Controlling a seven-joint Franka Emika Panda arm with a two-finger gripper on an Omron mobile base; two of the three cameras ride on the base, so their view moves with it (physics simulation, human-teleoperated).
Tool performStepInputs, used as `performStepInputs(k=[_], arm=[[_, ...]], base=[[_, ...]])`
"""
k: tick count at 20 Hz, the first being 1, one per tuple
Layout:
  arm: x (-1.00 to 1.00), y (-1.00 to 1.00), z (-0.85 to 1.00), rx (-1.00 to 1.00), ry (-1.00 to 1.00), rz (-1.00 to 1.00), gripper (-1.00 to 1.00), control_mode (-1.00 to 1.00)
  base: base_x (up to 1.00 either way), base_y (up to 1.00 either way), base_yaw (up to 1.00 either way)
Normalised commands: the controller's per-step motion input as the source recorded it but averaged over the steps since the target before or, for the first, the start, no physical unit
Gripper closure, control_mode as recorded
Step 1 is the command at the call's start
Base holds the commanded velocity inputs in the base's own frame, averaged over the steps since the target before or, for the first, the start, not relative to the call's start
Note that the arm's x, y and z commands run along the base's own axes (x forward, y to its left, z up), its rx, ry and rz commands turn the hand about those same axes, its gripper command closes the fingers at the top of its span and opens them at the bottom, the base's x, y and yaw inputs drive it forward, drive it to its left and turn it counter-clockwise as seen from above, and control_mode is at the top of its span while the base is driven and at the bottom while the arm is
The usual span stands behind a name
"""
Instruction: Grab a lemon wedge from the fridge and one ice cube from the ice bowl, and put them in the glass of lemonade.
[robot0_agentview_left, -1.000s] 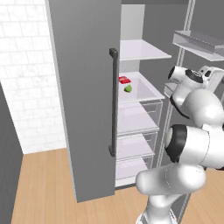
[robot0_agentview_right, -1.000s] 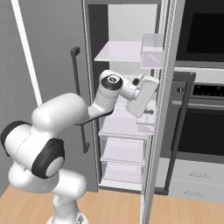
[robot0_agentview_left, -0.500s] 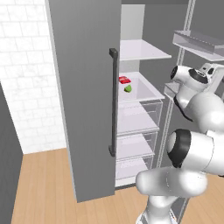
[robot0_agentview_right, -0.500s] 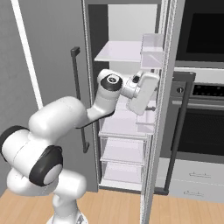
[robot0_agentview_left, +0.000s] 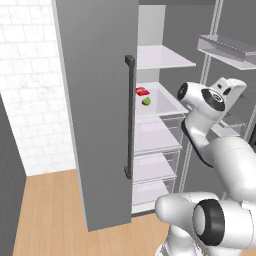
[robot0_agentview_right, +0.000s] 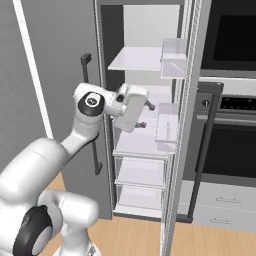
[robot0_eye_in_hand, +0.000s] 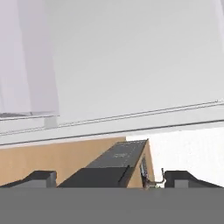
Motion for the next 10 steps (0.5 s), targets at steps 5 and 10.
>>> performStepInputs(k=[5,10], arm=[[-0.06,0.67,-0.49,0.37,-0.57,0.04,-1.0,-1.0],[0.0,0.47,-0.13,0.59,-0.43,0.13,-1.0,-1.0]], base=[[0.0,0.0,0.0],[0.0,0.0,0.0]])
